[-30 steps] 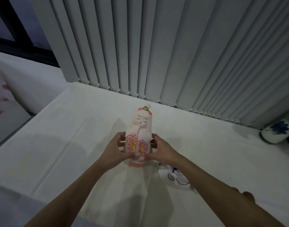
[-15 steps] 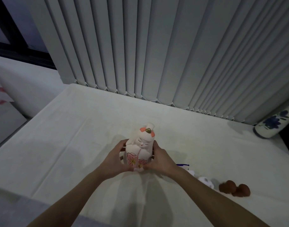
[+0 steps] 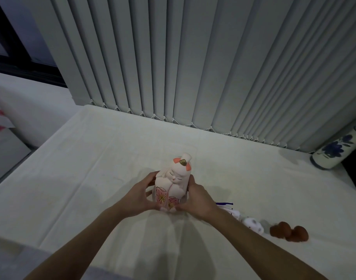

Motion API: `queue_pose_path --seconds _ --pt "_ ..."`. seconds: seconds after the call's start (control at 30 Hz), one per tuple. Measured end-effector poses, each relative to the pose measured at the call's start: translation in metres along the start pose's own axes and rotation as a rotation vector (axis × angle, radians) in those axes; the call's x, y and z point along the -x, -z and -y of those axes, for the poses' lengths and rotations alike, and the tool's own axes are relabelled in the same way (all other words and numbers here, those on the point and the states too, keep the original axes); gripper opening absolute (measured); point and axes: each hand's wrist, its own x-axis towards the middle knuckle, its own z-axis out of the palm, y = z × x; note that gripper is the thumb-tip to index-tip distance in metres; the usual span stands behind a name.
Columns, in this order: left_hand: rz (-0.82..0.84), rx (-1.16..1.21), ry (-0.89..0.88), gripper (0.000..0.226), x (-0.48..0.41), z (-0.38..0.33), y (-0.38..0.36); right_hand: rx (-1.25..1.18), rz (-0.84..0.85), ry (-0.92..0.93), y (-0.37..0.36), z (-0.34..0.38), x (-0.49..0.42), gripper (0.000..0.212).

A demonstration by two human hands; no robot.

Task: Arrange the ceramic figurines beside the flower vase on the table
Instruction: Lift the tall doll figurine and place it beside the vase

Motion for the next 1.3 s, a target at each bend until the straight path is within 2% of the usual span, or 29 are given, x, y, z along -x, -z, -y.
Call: queue_pose_path --seconds 0.3,0.47,0.6,0.87,1.07,1.3 --pt "0.057 -0.030 -0.004 0.093 -0.004 -0.004 0.005 -0.013 -0.054 -0.032 -0.005 0.002 0.002 0.078" --pt "0.068 -0.033 0.000 0.091 -0.007 -0.004 0.003 -0.069 -0.093 -0.010 -0.008 0.001 0.004 0.085" --pt "0.042 -0.023 0.020 0.083 -0.008 0.002 0.002 -0.087 -0.099 -0.005 -0.013 0.000 0.002 0.088" --pt "0.008 -0.046 0.011 0.084 -0.019 -0.007 0.002 -0.117 -0.127 0.006 -0.006 -0.004 -0.007 0.083" --pt "0.033 -0.068 -0.051 0.084 -0.051 -0.039 -0.008 -0.161 -0.193 0.042 0.036 -0.017 -0.010 0.076" --pt "0.141 -0.088 -0.165 0.083 -0.131 -0.103 -0.068 -0.294 -0.361 0.002 0.123 -0.067 -0.004 0.085"
